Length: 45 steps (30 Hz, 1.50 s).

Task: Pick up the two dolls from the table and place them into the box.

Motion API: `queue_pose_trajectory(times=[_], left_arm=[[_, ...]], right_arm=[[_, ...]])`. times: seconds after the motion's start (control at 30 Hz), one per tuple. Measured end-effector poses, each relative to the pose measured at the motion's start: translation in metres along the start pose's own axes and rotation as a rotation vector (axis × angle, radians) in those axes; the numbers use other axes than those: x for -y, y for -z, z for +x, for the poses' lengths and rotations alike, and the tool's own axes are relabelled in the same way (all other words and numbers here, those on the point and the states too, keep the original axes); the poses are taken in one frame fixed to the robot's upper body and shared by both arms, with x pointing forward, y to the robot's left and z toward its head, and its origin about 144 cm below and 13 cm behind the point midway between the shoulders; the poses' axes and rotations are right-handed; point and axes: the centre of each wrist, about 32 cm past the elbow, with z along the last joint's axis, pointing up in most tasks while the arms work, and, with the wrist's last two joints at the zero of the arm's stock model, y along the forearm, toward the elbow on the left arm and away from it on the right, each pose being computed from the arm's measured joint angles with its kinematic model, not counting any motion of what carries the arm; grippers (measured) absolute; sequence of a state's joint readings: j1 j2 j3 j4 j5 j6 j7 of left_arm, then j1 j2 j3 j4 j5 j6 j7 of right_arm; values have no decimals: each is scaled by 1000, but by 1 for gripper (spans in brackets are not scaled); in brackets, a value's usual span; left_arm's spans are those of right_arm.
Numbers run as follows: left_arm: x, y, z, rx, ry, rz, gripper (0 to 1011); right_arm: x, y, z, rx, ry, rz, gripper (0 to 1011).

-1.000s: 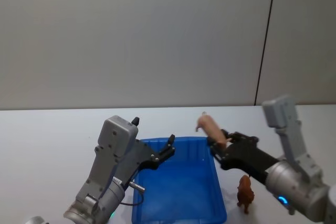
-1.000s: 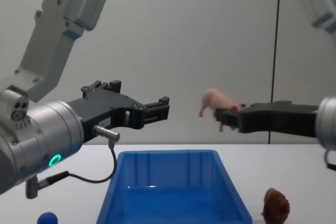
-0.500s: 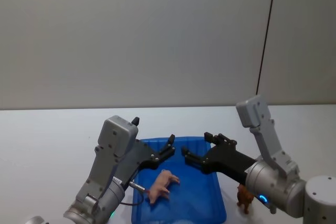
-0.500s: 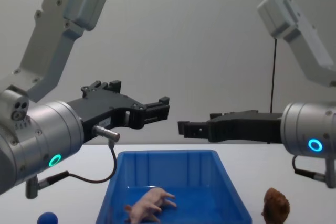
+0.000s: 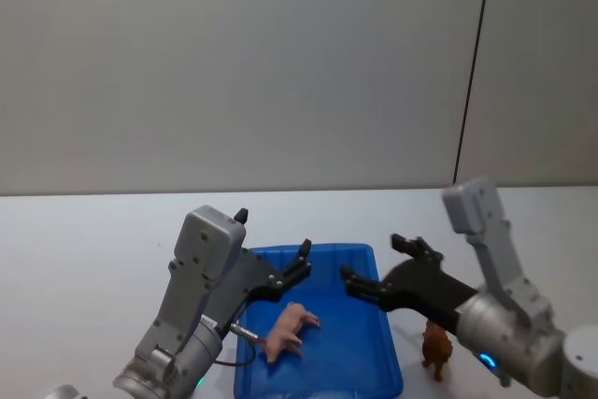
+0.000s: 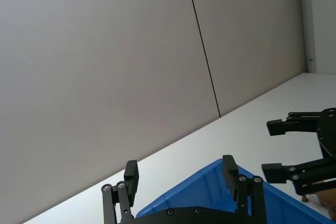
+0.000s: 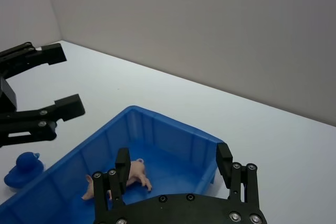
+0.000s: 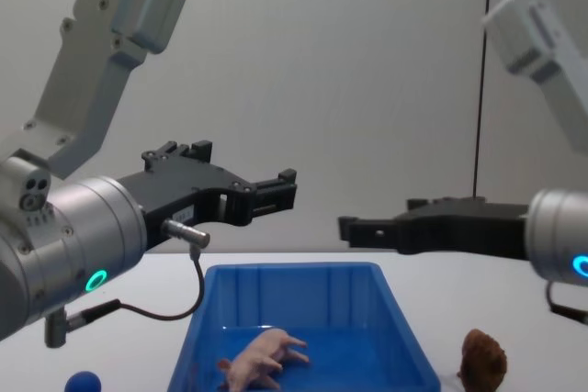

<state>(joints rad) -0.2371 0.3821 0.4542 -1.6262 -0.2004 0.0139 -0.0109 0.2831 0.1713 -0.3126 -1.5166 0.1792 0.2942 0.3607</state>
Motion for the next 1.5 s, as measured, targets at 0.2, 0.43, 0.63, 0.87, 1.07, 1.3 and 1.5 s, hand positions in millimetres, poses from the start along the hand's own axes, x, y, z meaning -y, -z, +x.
queue_pose_trajectory(times=[0.2, 0.43, 0.63, 0.87, 1.07, 1.3, 1.5], left_arm=[[0, 0, 0, 0, 0, 0, 1002], [0, 0, 0, 0, 0, 0, 1002], [0, 0, 0, 0, 0, 0, 1002], [0, 0, 0, 0, 0, 0, 1002], [0, 0, 0, 0, 0, 0, 1002], [0, 0, 0, 0, 0, 0, 1002], [0, 0, 0, 0, 0, 0, 1002]], right_arm=[[15, 7, 3, -6, 45, 13, 1001], [33, 16, 5, -18, 87, 5, 1001], [44, 25, 5, -36, 112, -21, 1001], [52, 38, 6, -61, 130, -72, 1001], [54, 48, 7, -75, 140, -107, 1001], [53, 58, 6, -88, 153, -142, 1001], [50, 64, 5, -97, 161, -162, 960]])
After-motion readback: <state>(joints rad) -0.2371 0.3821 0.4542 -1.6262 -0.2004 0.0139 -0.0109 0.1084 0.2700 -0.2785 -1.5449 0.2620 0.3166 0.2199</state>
